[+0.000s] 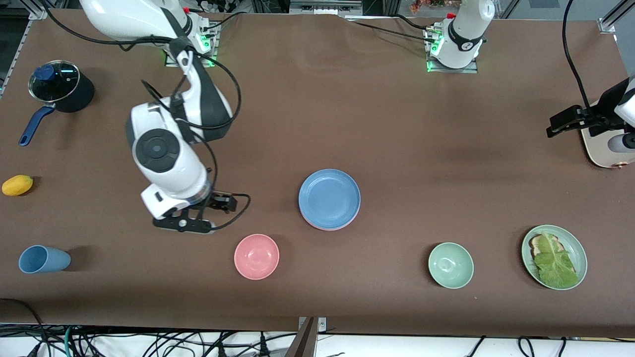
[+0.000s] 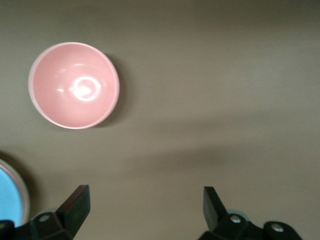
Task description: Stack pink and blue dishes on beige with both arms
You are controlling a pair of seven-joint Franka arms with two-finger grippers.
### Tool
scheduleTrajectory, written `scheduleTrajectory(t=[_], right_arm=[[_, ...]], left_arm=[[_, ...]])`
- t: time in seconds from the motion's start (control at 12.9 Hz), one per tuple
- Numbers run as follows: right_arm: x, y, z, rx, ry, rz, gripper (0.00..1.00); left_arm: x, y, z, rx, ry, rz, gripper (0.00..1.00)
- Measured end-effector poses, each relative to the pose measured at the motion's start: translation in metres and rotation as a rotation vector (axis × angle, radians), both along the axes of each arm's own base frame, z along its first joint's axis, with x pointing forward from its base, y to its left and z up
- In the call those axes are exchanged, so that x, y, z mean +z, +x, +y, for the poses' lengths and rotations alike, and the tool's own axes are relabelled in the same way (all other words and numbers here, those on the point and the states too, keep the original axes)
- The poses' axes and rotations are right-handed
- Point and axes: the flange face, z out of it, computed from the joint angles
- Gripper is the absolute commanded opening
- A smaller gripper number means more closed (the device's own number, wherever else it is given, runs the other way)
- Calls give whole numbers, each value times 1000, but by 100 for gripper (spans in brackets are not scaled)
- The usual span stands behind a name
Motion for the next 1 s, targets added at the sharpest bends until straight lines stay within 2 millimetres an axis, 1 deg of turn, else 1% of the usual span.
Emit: scheduleTrajectory(t=[0.15,0.23,0.31,0.39,0.54,0.7,0.77,0.85,0.93,1.0], right_arm=[[9,4,-29,31,3,13,100],[16,3,-43,42,1,26,100],[27,0,-58,37,-3,53,100],[43,-7,-72,31,-6,80,100],[87,-29,-102,20,7,98,100],[132,-63,-136,27,40,92,100],[152,-80,-152,43,44,94,100],[167,-94,-163,65,45,96,100],[179,-104,-172,77,45,89,100],[187,-109,-178,75,46,79,100]], left_arm=[[1,1,0,0,0,-4,100],[1,1,0,-1,0,-4,100],[1,1,-1,-1,0,-5,100],[1,1,-1,-3,0,-6,100],[1,2,-2,-4,0,-7,100],[1,2,-2,-4,0,-7,100],[1,2,-2,-4,0,-7,100],[1,2,-2,-4,0,-7,100],[1,2,-2,-4,0,-8,100],[1,2,-2,-5,0,-8,100]])
